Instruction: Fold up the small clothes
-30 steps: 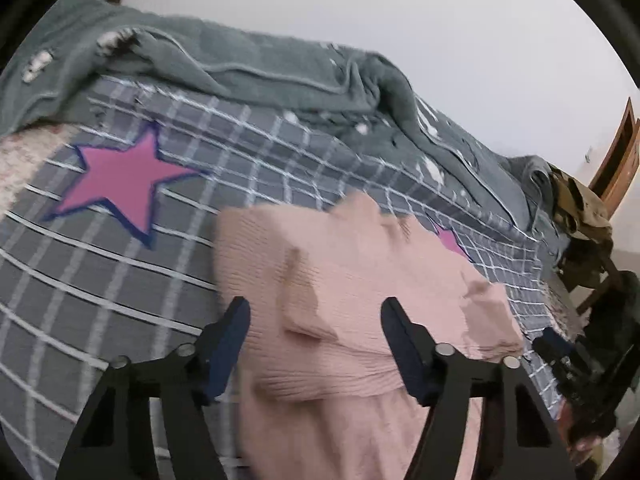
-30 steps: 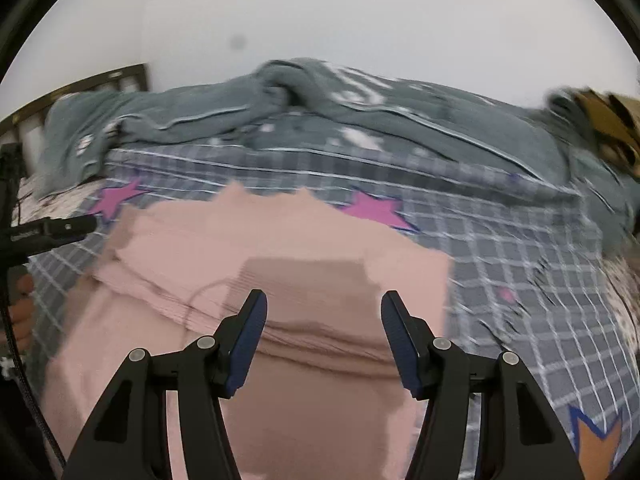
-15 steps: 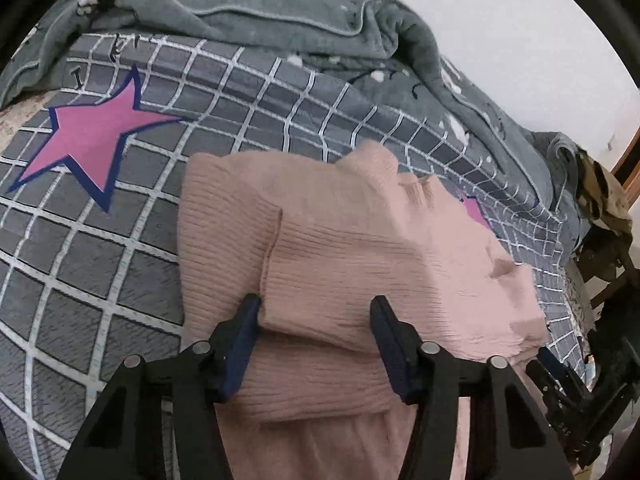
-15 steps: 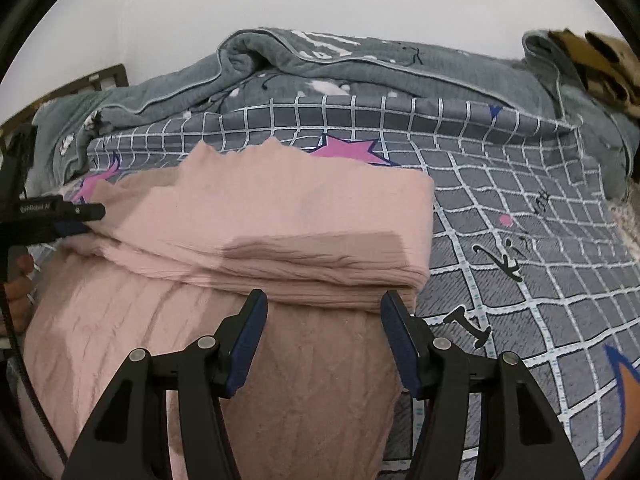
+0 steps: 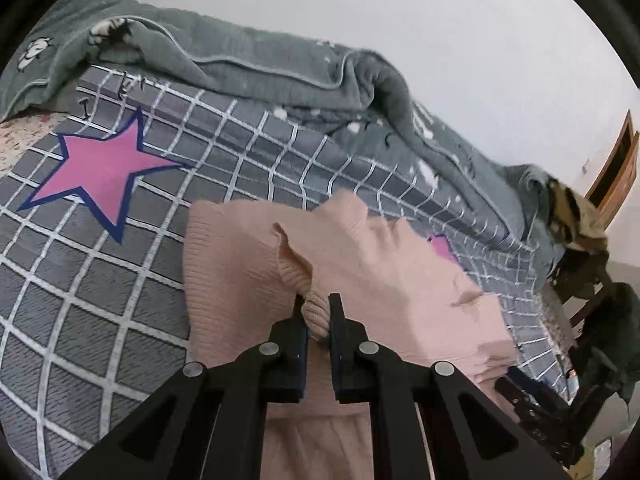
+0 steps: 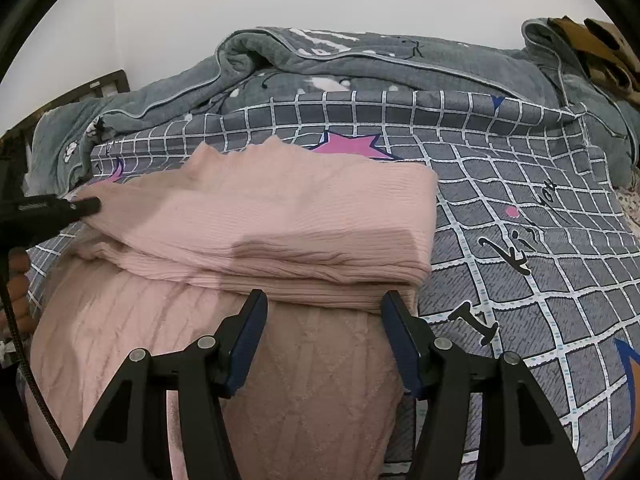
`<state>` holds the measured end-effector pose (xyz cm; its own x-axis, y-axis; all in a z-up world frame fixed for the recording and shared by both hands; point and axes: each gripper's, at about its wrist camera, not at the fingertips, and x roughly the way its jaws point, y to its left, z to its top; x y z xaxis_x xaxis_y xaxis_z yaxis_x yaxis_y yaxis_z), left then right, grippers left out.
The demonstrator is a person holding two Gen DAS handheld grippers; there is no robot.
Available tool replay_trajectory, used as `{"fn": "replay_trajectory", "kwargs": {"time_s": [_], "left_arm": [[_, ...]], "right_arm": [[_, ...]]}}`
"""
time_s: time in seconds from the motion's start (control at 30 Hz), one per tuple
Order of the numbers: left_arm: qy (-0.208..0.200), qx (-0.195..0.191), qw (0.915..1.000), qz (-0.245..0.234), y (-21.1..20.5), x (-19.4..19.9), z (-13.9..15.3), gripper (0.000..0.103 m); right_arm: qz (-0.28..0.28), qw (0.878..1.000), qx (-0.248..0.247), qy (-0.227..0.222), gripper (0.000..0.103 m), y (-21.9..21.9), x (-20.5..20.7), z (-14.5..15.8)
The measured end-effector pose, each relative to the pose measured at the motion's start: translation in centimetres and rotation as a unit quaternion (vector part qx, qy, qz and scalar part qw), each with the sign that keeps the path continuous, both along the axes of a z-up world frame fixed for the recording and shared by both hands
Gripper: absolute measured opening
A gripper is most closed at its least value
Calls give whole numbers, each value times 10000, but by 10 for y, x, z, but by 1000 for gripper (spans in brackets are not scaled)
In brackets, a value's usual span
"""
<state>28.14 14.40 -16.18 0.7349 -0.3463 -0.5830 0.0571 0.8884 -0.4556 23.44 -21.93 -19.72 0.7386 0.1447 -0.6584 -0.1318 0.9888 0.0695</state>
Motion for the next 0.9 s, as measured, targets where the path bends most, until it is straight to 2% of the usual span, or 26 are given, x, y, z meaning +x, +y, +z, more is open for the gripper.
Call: {"fn": "replay_trajectory", "kwargs": {"time_s": [0.1,0.33,0.43,0.5,0.57,0.7,0.8,0.83,0.87,0.9], "left_arm": [[34,-83,9999,121,9,-4,-1,9],[303,212,9987,348,18,-12,-13,10],[440,377,9974,439,17,-15,-18,17],[441,546,9954,647,18,-17,-17,29],[408,645,9940,787,21,-17,-14,29],[291,348,9958,790,25,-17,-8,29],[78,367,9963,779,20,-18,1,29],[-36,363,9962,787,19,-19,5,29],[-137,339,9962,786,18,-21,8,29],[-201,304,9964,769,17,-22,11,30]], "right_arm": [[0,10000,-34,-9,59,1,-1,0],[8,10000,45,-52,59,0,-3,-1],[71,9998,143,-139,59,-2,-6,2],[70,9996,206,-185,59,-4,-9,7],[65,9994,230,-258,59,-7,-11,16],[-108,9989,-20,-446,59,-13,-3,37],[-209,9984,-179,-501,58,-15,15,44],[-247,9983,-266,-461,51,-14,22,42],[-292,9981,-354,-413,34,-13,28,39],[-343,9979,-464,-298,26,-13,36,34]]}}
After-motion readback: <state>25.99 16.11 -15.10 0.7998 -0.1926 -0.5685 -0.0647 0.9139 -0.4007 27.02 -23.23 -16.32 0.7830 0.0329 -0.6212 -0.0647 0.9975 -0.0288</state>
